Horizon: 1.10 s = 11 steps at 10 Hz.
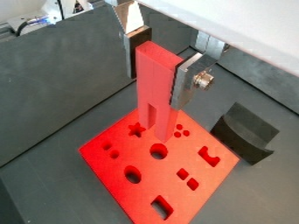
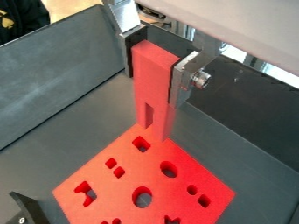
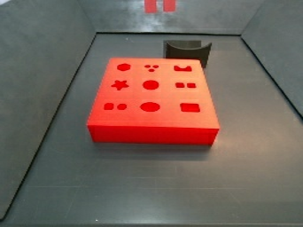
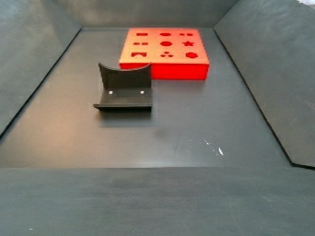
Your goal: Insert the double-square object.
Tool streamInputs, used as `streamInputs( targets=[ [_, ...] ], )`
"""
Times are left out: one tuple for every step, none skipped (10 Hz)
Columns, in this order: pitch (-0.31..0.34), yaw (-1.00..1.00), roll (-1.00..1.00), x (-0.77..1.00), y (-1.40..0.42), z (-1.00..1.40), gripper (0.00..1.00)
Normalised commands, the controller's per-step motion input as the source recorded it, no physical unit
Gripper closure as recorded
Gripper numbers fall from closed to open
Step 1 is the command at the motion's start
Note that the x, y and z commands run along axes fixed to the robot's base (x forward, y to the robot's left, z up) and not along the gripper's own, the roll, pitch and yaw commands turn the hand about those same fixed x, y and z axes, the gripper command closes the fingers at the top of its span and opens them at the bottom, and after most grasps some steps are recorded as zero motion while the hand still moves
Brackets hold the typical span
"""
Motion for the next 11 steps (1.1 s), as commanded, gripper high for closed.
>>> streamInputs(
  targets=[
    [0.0, 0.01, -0.05, 0.0, 0.18, 0.0, 1.0],
    [0.026, 0.21, 0.0, 0.39, 0.6, 0.0, 1.0],
    [0.0, 0.16, 0.0, 0.54, 0.69, -0.13, 1.0],
    [-0.014, 0.07, 0.0, 0.69, 0.75, -0.24, 1.0],
    [0.0, 0.1, 0.0, 1.0, 0.33, -0.26, 1.0],
    [0.0, 0.0, 0.0, 1.0, 0.02, -0.34, 1.0],
    [0.073, -0.12, 0.0, 0.97, 0.0, -0.39, 1.0],
    [0.074, -0.34, 0.0, 0.74, 0.0, -0.42, 1.0],
    [0.109, -0.41, 0.0, 0.65, 0.0, -0.5, 1.0],
    [0.167, -0.43, 0.0, 0.59, 0.04, -0.59, 1.0],
    [0.199, -0.42, -0.04, 0.55, 0.03, -0.66, 1.0]
  ],
)
